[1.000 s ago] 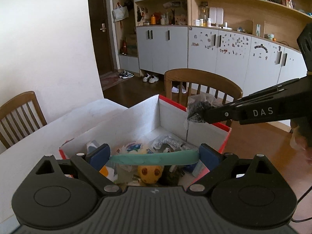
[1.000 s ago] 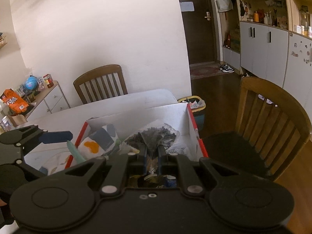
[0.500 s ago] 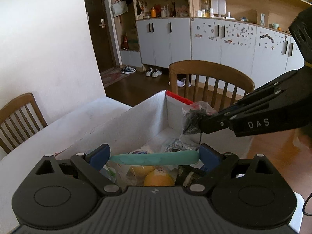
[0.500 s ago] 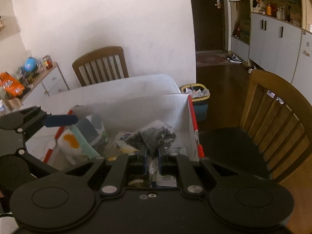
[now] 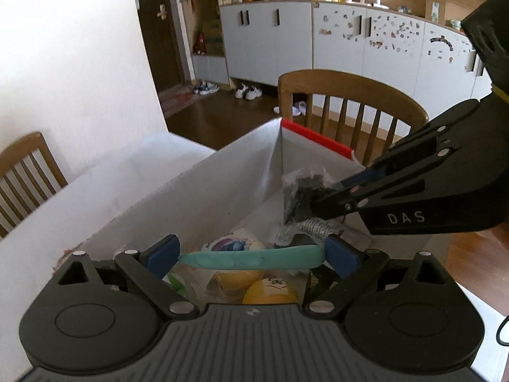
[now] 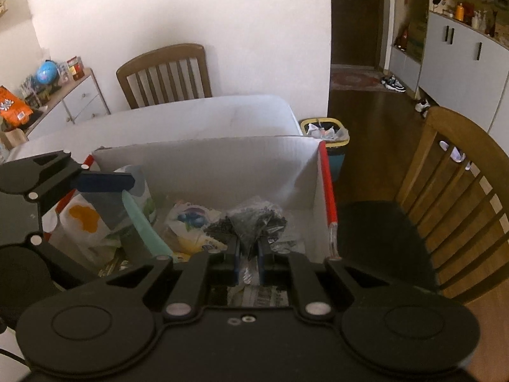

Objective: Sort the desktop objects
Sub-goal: 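Carry the mesh bag in the right tool while the left tool carries the green stick into the box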

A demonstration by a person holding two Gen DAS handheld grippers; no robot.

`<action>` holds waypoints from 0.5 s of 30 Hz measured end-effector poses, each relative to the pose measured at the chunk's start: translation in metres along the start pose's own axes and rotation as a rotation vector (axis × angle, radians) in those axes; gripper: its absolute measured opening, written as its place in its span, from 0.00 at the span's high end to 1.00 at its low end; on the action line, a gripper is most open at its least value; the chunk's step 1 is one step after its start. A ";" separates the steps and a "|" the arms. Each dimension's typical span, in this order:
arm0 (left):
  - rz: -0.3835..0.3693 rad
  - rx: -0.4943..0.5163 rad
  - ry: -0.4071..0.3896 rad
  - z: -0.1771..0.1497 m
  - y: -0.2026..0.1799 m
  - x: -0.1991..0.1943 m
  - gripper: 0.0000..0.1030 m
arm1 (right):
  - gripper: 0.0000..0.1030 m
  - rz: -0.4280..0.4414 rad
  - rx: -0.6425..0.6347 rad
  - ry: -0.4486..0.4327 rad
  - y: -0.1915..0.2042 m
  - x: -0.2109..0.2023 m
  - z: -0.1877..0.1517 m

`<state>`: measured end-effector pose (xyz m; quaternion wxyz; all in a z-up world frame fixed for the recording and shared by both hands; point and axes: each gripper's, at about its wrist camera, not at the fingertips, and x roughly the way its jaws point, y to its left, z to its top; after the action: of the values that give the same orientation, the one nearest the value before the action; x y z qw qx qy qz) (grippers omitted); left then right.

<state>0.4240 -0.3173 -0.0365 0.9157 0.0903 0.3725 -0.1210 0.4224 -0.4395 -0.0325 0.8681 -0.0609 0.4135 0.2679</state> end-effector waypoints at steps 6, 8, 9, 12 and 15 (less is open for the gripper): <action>-0.008 -0.012 0.056 0.008 0.004 0.017 0.05 | 0.90 0.000 -0.008 0.020 -0.002 0.013 0.004; -0.012 -0.025 0.068 0.010 0.006 0.021 0.05 | 0.90 0.001 -0.015 0.031 -0.001 0.018 0.006; -0.022 -0.037 0.076 0.010 0.007 0.024 0.05 | 0.90 0.000 -0.017 0.035 -0.002 0.021 0.006; -0.024 -0.044 0.090 0.009 0.008 0.029 0.05 | 0.90 -0.012 -0.027 0.064 -0.001 0.029 0.008; -0.031 -0.038 0.111 0.009 0.008 0.034 0.05 | 0.90 -0.039 -0.061 0.099 0.003 0.036 0.008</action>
<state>0.4560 -0.3177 -0.0537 0.8931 0.0736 0.4265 -0.1227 0.4448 -0.4193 -0.0535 0.8492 -0.1085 0.4465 0.2601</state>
